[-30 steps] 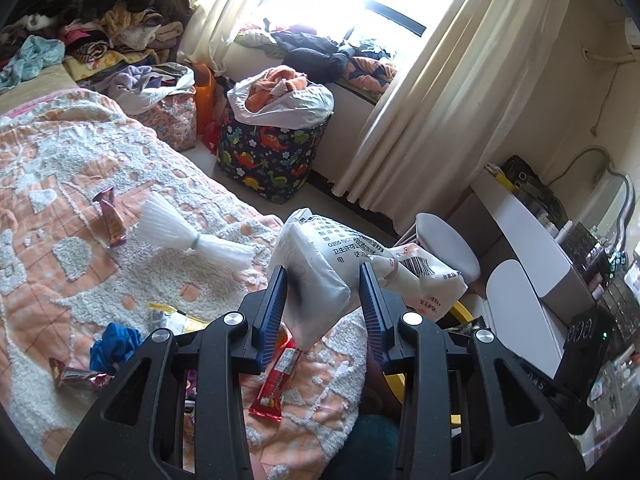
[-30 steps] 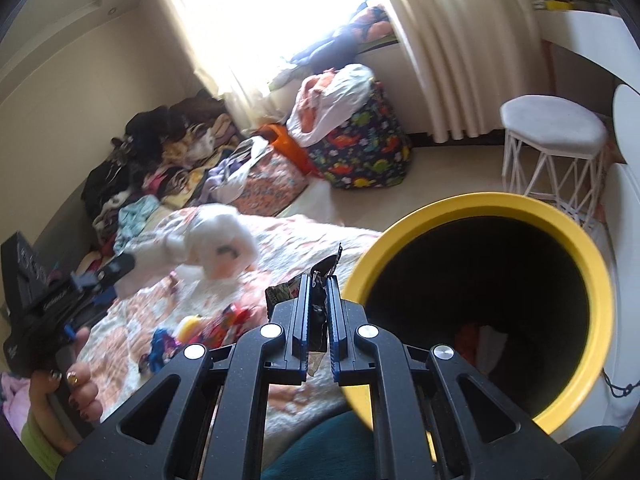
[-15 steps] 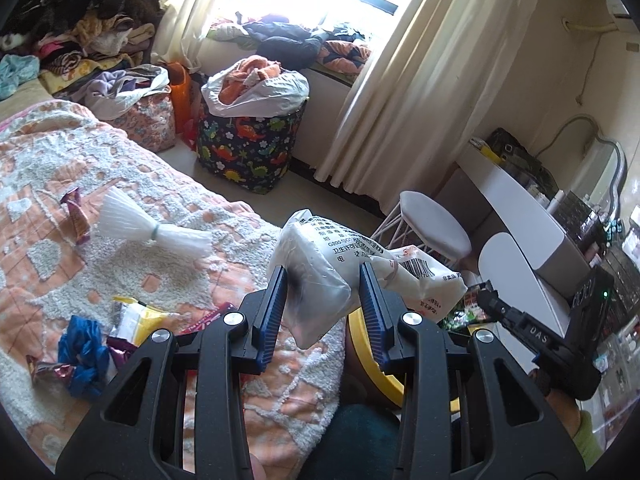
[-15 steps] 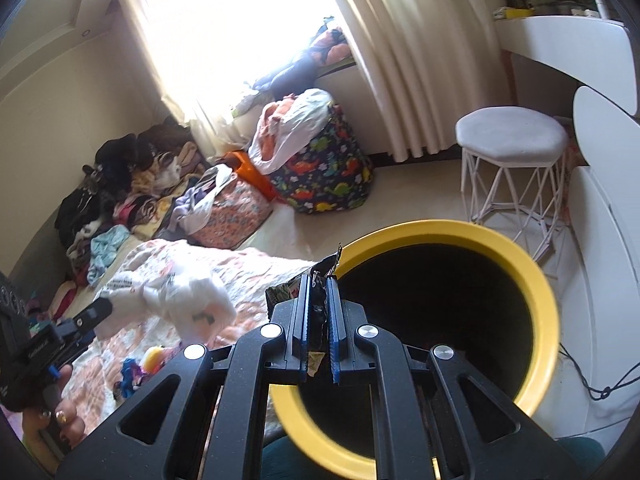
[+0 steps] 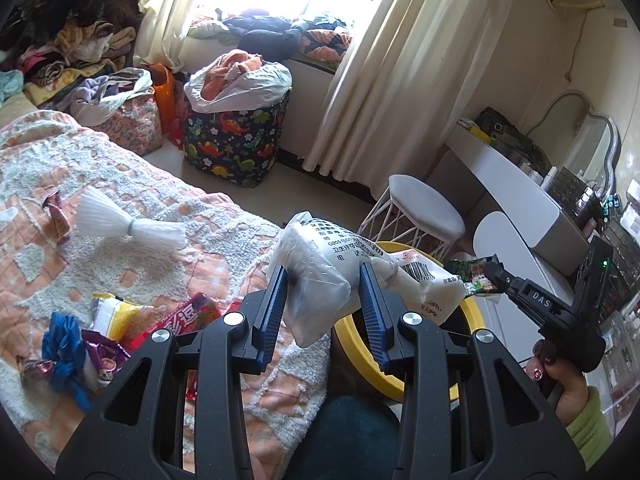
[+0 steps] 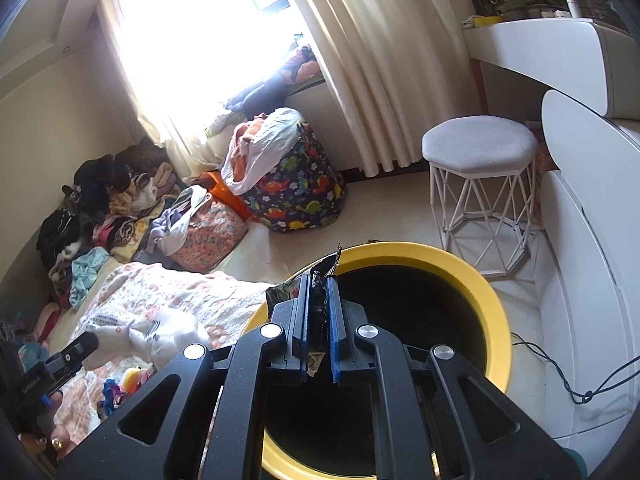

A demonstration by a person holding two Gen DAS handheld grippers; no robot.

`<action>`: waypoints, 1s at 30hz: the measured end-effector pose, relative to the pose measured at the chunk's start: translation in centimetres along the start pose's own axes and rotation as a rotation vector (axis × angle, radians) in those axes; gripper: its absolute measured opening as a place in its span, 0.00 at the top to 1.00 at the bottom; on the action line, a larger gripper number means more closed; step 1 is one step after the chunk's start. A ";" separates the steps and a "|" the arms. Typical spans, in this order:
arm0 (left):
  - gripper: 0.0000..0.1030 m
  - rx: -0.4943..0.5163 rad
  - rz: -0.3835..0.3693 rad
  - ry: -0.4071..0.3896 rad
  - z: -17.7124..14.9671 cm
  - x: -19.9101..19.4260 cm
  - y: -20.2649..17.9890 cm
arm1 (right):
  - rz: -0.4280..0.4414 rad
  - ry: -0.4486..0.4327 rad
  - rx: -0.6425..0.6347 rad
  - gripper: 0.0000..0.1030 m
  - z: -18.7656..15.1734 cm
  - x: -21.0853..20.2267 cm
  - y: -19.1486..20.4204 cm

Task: Collect trash
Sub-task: 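Carry the white bag and green packet over the bin with both tools, then open both tools to drop the white bag and green packet into the bin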

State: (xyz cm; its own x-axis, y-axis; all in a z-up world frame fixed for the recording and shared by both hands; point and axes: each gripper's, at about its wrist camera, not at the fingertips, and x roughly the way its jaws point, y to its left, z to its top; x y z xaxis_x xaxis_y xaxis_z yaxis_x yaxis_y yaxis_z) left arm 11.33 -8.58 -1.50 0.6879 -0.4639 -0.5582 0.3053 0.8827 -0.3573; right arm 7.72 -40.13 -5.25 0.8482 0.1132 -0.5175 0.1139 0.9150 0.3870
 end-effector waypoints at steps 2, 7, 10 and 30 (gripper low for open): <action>0.71 0.008 -0.002 0.005 -0.1 0.2 -0.3 | -0.006 -0.003 0.005 0.92 0.0 0.0 -0.3; 0.71 0.022 -0.010 0.022 -0.6 0.8 -1.0 | -0.018 -0.003 0.022 0.92 0.0 0.3 -1.1; 0.71 0.033 -0.014 0.033 -0.9 1.2 -1.5 | -0.028 -0.004 0.033 0.92 0.0 0.5 -1.7; 0.73 0.156 -0.024 0.131 -3.7 5.7 -5.8 | -0.069 0.027 0.081 0.92 -0.7 2.0 -4.1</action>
State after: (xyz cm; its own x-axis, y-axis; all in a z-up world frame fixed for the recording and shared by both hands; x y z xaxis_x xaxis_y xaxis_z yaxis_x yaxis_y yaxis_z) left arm 11.05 -16.64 -5.35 0.5909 -0.4818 -0.6471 0.4260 0.8675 -0.2569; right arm 8.61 -43.36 -8.39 0.8227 0.0622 -0.5650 0.2144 0.8866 0.4098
